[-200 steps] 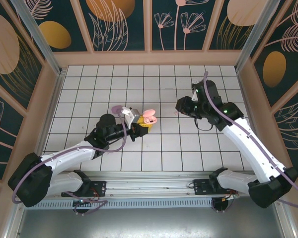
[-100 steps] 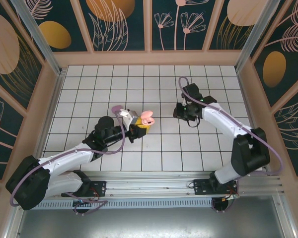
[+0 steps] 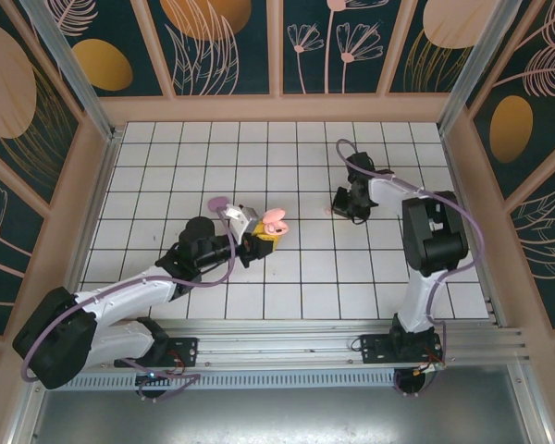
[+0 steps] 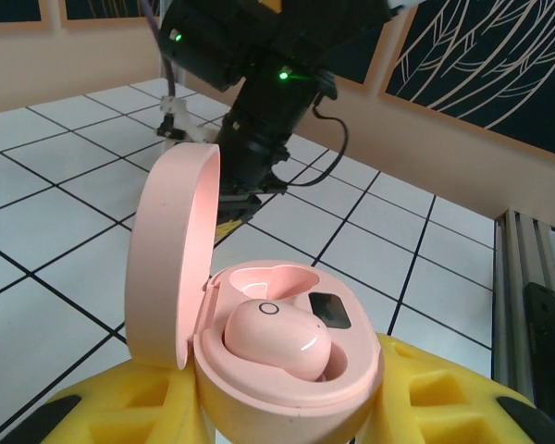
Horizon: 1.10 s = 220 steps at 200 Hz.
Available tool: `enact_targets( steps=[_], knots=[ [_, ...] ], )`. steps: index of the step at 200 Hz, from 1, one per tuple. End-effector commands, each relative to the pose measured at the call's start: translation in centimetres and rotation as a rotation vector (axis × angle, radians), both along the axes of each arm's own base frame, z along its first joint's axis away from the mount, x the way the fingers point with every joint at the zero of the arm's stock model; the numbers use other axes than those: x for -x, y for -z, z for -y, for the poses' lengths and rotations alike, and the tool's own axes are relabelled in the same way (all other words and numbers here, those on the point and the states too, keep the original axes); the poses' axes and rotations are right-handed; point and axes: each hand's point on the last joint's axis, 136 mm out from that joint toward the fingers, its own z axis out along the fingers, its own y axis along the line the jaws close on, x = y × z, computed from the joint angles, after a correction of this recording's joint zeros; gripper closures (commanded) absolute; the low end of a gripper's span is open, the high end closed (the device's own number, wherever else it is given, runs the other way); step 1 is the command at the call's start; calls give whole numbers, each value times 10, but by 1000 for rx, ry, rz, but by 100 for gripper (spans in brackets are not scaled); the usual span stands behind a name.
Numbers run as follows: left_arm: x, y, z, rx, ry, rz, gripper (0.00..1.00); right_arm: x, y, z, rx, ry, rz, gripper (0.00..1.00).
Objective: Insert the wireless bluetooth earbuds into the charging case
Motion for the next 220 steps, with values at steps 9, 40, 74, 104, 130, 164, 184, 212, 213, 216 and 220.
enact_targets(
  steps=[9,40,74,104,130,164,184,212,213,216,220],
  knots=[
    [-2,1,2,-14,4,16,78,-16,3,-16,-39,-64,19,100],
    [-3,5,3,-20,6,10,78,-23,8,-23,-41,-103,20,100],
    [-3,6,4,-25,10,11,79,-31,12,-28,-34,-153,23,100],
    [-2,7,2,-29,8,8,78,-38,12,-39,-15,-217,38,100],
    [-1,7,0,-28,2,11,78,-41,10,-56,-5,-293,53,100],
    [0,6,-4,-29,-8,13,78,-33,10,-78,4,-376,51,100],
    [2,6,-5,-29,-11,14,78,-27,7,-86,19,-412,61,100],
    [3,5,-7,-30,-13,18,78,-28,-14,-91,40,-420,113,100],
    [2,5,-7,-30,-13,18,78,-29,-15,-91,41,-419,115,100],
    [3,5,-7,-30,-13,18,78,-29,-18,-91,41,-414,121,100],
    [3,5,-7,-30,-14,18,78,-29,-22,-91,41,-410,129,100]
  ],
)
